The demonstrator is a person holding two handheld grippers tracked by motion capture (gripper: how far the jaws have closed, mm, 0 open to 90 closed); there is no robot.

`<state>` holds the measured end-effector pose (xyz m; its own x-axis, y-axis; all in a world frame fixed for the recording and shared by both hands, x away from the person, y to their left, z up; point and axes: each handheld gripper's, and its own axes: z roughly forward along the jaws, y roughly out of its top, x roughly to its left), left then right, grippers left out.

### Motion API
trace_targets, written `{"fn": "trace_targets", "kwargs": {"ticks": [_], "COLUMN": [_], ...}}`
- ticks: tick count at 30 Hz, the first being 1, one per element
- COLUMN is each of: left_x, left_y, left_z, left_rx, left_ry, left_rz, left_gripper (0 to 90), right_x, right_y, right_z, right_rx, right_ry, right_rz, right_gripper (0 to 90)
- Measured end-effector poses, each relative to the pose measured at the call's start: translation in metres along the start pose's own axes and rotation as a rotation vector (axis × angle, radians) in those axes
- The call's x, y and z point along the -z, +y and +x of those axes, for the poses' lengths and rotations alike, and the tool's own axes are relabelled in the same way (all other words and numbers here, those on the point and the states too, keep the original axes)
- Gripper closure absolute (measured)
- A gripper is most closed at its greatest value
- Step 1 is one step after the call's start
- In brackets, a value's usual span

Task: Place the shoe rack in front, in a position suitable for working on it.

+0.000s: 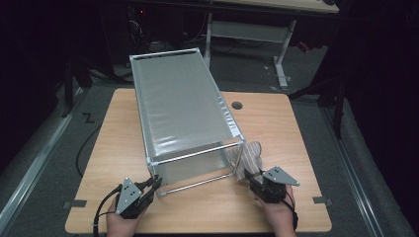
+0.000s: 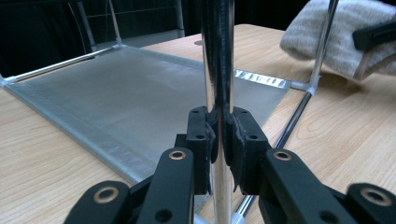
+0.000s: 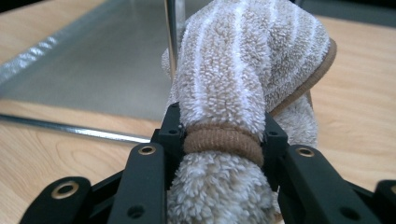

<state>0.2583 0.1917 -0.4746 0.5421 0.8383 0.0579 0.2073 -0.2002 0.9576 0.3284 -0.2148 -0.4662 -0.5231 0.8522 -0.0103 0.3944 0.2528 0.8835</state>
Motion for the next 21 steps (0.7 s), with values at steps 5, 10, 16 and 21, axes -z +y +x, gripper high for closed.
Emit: {"fn": "trace_targets", "kwargs": {"ticks": [5, 10, 16, 21], "left_x": [0.000, 0.000, -0.001, -0.001], "left_y": [0.000, 0.000, 0.000, -0.001], "left_z": [0.000, 0.000, 0.000, 0.001], "left_rx": [0.004, 0.003, 0.006, 0.004], "left_ry": [0.000, -0.002, -0.002, -0.004], "left_rz": [-0.001, -0.003, -0.004, -0.006], "left_gripper": [78.7, 78.7, 78.7, 78.5], "right_x": [-0.014, -0.022, -0.016, -0.003], "right_y": [-0.009, -0.015, -0.010, 0.000], "right_z": [-0.001, -0.003, 0.000, 0.004], "right_rx": [-0.007, -0.025, -0.006, 0.031], "right_ry": [0.020, 0.036, 0.033, 0.004], "right_rz": [0.092, 0.158, 0.122, 0.030], "right_gripper": [63.4, 63.3, 63.2, 63.0]}}
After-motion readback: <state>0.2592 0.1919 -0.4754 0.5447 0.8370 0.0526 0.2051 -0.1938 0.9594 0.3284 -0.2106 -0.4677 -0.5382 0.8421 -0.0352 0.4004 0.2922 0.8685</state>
